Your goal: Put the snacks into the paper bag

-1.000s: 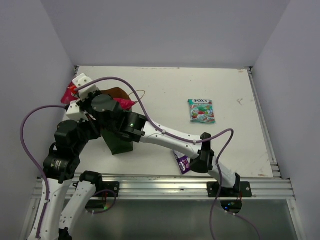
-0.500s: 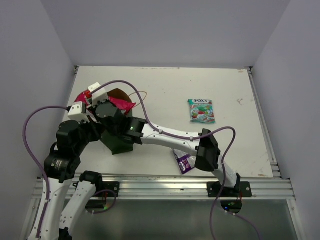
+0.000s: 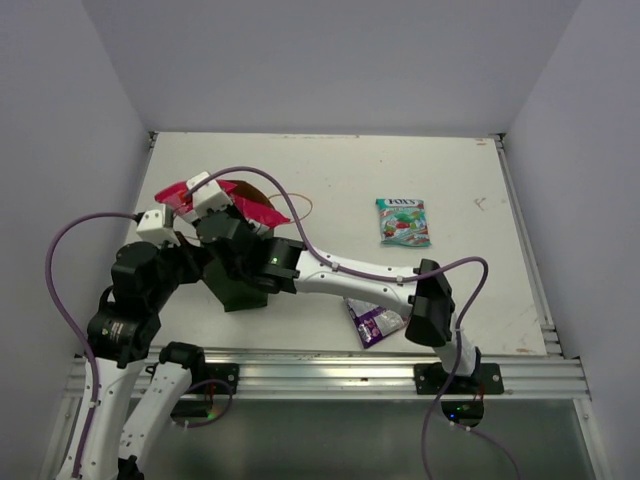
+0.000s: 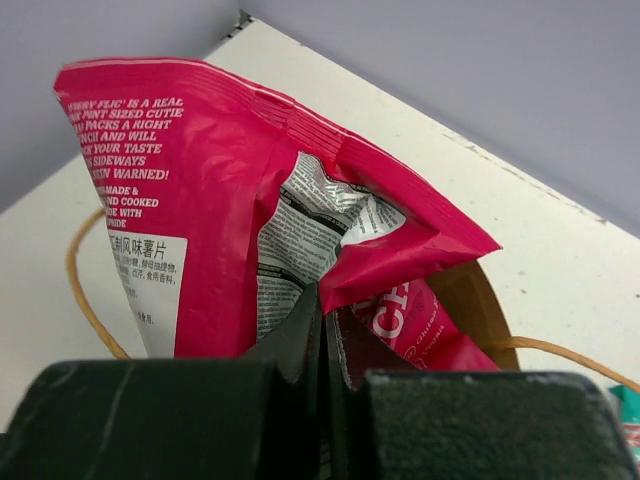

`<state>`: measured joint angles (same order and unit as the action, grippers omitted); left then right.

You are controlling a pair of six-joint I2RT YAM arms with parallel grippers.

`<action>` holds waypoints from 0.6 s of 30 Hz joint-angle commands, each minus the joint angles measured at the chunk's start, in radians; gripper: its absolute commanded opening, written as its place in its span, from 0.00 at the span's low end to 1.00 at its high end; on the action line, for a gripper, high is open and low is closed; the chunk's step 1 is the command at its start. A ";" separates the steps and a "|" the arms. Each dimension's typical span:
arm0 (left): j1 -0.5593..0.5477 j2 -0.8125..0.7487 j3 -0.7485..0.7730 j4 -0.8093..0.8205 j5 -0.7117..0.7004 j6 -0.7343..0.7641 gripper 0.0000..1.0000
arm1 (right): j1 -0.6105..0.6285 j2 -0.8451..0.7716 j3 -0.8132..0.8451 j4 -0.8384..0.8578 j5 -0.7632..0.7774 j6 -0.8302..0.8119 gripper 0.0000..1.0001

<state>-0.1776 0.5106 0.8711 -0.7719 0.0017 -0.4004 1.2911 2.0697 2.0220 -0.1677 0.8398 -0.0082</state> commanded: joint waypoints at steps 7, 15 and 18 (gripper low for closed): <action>0.001 -0.014 0.016 -0.023 -0.040 0.020 0.00 | -0.015 -0.005 0.070 -0.223 0.150 -0.073 0.00; 0.001 -0.026 0.052 -0.035 -0.071 0.015 0.00 | -0.029 -0.017 0.015 -0.236 0.160 -0.079 0.00; 0.001 -0.034 0.083 -0.055 -0.098 0.014 0.00 | -0.035 0.023 0.064 -0.280 0.162 -0.079 0.00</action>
<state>-0.1776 0.4900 0.8974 -0.7788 -0.0345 -0.4004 1.2739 2.0743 2.0460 -0.3405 0.9531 -0.0658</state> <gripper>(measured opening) 0.006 0.010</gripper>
